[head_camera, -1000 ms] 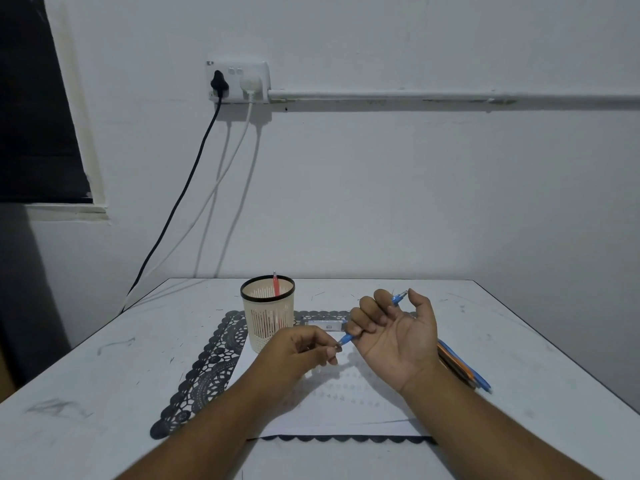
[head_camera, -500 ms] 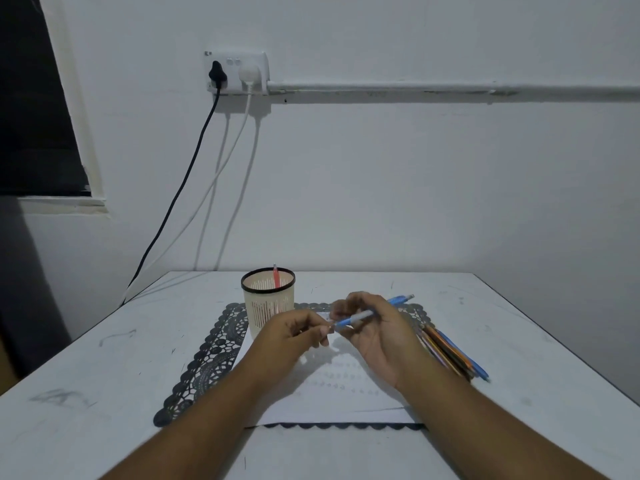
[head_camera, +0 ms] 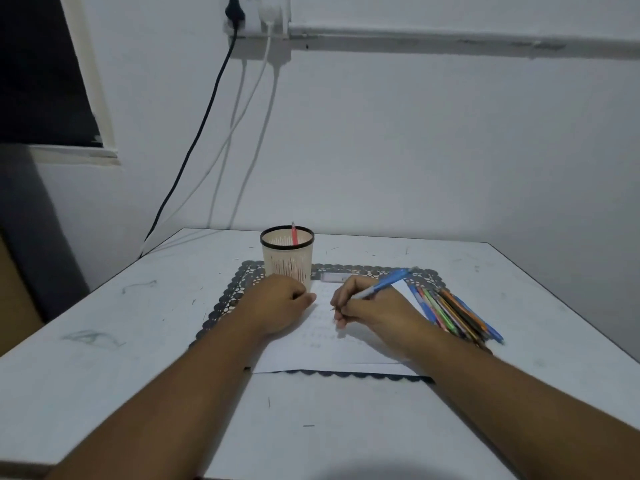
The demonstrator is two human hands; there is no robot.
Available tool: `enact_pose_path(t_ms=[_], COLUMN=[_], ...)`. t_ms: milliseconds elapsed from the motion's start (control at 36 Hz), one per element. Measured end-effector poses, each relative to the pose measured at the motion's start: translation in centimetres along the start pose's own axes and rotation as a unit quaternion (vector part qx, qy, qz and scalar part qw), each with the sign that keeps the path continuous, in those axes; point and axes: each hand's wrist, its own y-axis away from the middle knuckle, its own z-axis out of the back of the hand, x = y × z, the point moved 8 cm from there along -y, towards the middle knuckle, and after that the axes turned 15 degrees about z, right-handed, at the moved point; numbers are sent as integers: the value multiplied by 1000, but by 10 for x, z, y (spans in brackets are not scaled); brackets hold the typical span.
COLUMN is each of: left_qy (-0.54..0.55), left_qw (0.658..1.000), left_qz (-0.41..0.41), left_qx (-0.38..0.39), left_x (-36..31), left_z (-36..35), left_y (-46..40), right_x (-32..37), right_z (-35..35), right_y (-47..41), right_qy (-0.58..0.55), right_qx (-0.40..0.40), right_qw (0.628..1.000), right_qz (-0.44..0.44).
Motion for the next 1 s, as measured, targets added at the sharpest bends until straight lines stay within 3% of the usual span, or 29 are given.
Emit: enact_pose_path(t_ms=[167, 333, 694, 1000], left_qy=[-108, -146, -174, -170], left_qw=[994, 989, 980, 981], left_qz=[-12, -17, -28, -23], left_qx=[-21, -36, -95, -95], left_x=[-3, -6, -11, -10], left_z=[-8, -12, -15, -15], left_y=[1, 0, 4, 3], right_x=[-11, -10, -10, -8], right_z=[-11, -8, -9, -14], right_y=[11, 15, 19, 18], right_qy=[71, 118, 176, 222], right_qx=[65, 77, 78, 99], right_qw=[994, 989, 981, 970], right_qz=[-55, -40, -30, -25])
